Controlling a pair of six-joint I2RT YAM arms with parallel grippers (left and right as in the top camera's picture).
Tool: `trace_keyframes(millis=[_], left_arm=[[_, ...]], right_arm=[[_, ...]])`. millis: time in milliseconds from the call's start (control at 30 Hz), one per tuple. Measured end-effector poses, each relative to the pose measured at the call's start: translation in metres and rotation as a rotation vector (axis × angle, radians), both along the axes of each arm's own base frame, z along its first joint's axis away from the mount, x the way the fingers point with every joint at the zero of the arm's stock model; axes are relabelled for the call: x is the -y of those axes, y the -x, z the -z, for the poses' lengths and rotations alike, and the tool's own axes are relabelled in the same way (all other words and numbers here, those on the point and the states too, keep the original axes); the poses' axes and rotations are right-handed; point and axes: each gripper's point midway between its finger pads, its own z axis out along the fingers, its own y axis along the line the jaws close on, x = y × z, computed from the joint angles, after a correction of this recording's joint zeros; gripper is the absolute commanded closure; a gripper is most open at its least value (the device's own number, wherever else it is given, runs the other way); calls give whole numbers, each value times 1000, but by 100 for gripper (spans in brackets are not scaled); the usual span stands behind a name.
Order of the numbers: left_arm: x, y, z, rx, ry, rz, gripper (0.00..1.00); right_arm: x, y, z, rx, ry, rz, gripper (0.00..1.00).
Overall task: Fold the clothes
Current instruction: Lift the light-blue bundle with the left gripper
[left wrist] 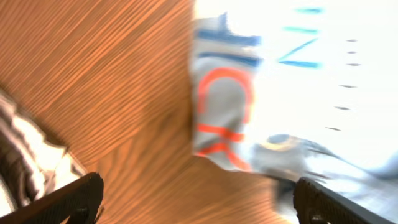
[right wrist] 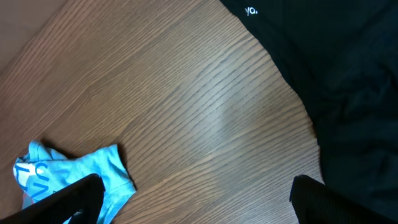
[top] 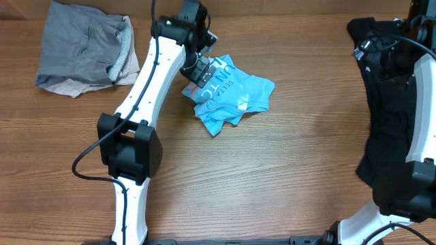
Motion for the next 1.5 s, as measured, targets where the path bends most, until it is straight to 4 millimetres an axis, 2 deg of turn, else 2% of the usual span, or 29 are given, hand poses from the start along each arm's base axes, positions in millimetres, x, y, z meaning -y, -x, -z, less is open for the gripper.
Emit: trace_keyframes(millis=[100,167,333,500,600,667,800,867,967,1033,1133,1167,1200,1267,1300,1367,1433,1500], left_arm=[[21,38,1,-162,128,75,0],[29,60,12,-260,175,132,0],[39,96,42,-388,186,293,0],[60,89,59,-316,170,388,0],[60,82,67,-279,126,384,17],[57,80,68,-271,101,364,35],[51,79,69,-274,73,318,82],[48,83,70,-296,65,285,86],[49,94,69,-339,68,266,86],[60,112,67,-404,99,271,85],[75,134,65,-465,116,301,76],[81,142,64,-482,117,317,49],[87,148,64,-493,119,328,34],[98,161,62,-519,116,356,22],[103,166,62,-527,115,366,20],[111,174,62,-533,113,391,24],[119,178,62,-523,105,418,24],[127,168,66,-452,86,443,21]], right_arm=[[0,0,0,1,0,0,0],[0,0,0,0,0,0,0],[0,-2,0,6,1,0,0],[0,-1,0,4,1,1,0],[0,-1,0,3,1,0,0],[0,-1,0,3,1,0,0],[0,-2,0,6,1,0,0],[0,-2,-1,7,2,0,0],[1,-3,-1,12,3,0,0],[1,-4,-1,16,4,0,0],[1,-4,-1,16,4,0,0],[1,-4,-2,17,4,0,0],[1,-4,-2,18,4,0,0],[1,-4,-2,17,4,0,0],[1,-4,-2,17,5,0,0],[1,-4,-2,18,4,0,0],[1,-4,-2,18,5,0,0],[1,-4,-2,17,4,0,0]])
